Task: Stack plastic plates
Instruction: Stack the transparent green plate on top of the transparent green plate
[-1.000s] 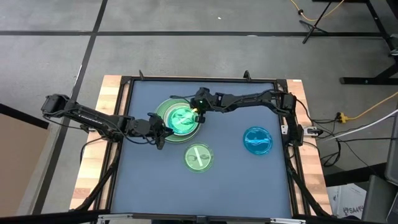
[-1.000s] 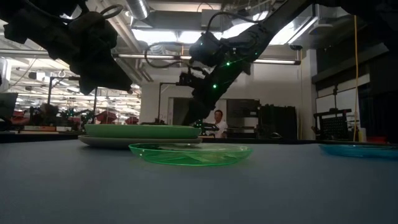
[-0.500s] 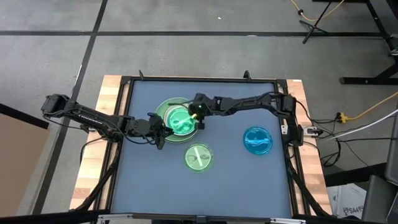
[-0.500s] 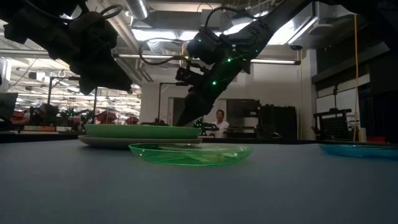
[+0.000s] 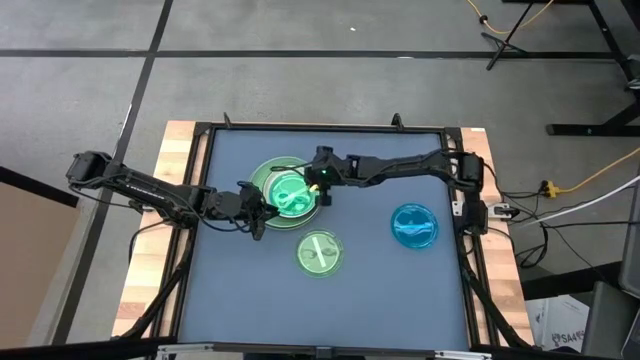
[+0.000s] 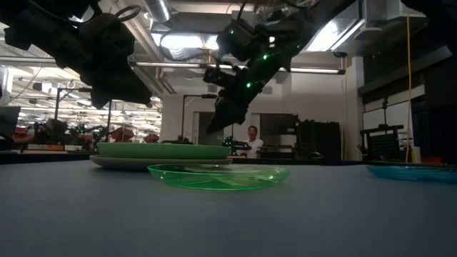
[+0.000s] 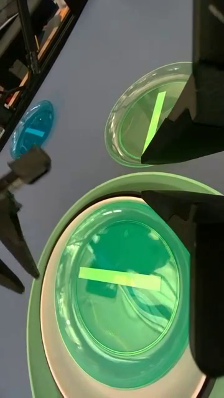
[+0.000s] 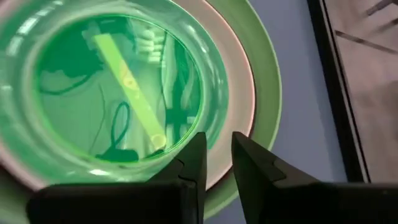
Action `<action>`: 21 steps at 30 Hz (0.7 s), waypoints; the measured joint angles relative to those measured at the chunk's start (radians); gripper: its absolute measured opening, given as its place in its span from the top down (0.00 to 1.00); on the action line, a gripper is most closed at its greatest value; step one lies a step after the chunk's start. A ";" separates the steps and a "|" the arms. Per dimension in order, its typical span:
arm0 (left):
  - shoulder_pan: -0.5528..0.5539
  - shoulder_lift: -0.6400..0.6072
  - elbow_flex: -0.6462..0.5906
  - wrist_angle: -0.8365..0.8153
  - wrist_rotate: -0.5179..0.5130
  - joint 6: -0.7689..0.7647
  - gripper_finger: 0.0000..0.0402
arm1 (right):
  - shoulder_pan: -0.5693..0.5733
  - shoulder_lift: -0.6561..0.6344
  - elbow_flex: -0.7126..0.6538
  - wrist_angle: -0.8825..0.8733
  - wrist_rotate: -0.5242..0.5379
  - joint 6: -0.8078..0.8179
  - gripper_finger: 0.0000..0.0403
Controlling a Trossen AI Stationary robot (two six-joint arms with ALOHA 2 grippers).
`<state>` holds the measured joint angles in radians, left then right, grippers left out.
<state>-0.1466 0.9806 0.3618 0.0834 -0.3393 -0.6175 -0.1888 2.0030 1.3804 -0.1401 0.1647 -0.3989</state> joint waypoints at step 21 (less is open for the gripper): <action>-0.022 0.000 0.001 0.103 0.016 -0.213 0.82 | -0.001 -0.362 -0.043 -0.510 -0.045 -0.213 0.84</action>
<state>-0.1685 0.9806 0.3630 0.1866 -0.3233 -0.8304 -0.1894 1.6405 1.3370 -0.6501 0.1200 -0.6117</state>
